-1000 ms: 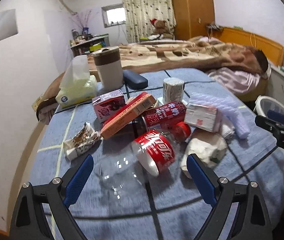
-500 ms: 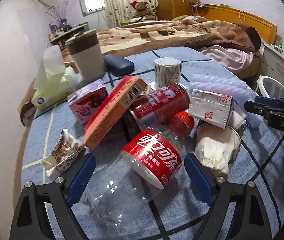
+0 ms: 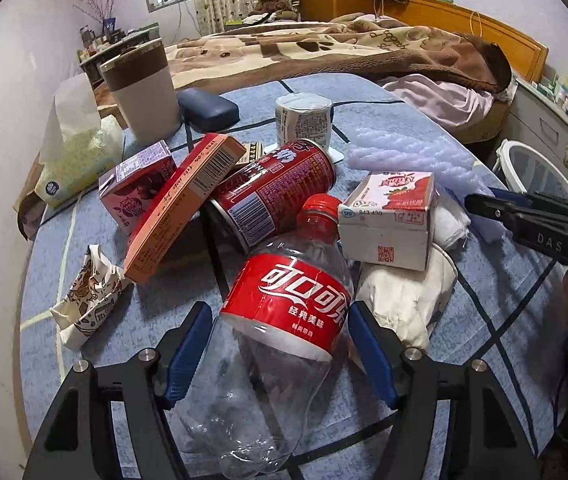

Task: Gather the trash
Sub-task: 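Grasp the white mesh foam sleeves with the right gripper while the left gripper grasps the clear Coca-Cola bottle, then carry both items to the white wastebasket and open both grippers to drop them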

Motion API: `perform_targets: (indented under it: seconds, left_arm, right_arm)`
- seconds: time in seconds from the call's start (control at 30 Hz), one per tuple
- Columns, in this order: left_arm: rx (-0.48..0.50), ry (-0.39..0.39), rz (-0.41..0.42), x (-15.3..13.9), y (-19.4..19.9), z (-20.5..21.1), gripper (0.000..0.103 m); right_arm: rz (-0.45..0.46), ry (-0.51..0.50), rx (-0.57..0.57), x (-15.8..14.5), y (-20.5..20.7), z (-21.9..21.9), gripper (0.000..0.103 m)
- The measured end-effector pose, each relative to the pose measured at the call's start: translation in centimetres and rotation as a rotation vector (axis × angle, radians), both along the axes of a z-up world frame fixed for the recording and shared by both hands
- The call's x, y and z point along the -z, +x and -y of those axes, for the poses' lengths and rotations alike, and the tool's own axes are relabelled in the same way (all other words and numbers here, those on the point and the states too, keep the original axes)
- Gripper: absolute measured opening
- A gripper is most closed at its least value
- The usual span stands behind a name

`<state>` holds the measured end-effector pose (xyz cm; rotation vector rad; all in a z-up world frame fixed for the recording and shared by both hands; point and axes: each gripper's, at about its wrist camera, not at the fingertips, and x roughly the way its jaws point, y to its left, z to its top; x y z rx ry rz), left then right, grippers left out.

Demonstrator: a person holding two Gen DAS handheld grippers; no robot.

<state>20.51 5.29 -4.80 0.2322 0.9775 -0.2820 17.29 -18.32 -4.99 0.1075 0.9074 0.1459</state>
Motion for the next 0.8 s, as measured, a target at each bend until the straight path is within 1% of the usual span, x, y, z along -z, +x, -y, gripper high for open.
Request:
perform_targets:
  seconds: [0.03, 0.13, 0.27, 0.37, 0.53, 0.63, 0.8]
  left_arm:
    - [-0.006, -0.007, -0.007, 0.0, 0.2, -0.1, 0.071]
    - [0.000, 0.015, -0.012, 0.0, 0.3, 0.3, 0.071]
    - [-0.027, 0.015, -0.030, 0.3, 0.5, 0.2, 0.071]
    - [-0.049, 0.002, -0.029, 0.2, 0.3, 0.1, 0.070]
    - [-0.103, -0.034, 0.011, -0.4, -0.8, -0.2, 0.069]
    - [-0.121, -0.067, 0.039, -1.2, -1.7, -0.5, 0.069]
    - [-0.133, -0.093, 0.083, -2.9, -3.4, -0.4, 0.069]
  right_arm:
    - [0.001, 0.001, -0.004, 0.0, 0.0, 0.0, 0.031]
    - [-0.001, 0.012, -0.014, 0.1, 0.0, 0.1, 0.030]
    - [0.006, 0.028, -0.025, 0.0, -0.2, 0.4, 0.027]
    - [0.019, 0.032, -0.039, -0.2, -0.6, 0.4, 0.026]
    - [0.049, 0.059, -0.048, -0.8, -1.4, 0.9, 0.025]
    - [0.058, 0.069, -0.052, -1.1, -2.0, 1.1, 0.025]
    - [0.088, 0.097, -0.052, -2.0, -3.0, 1.7, 0.025]
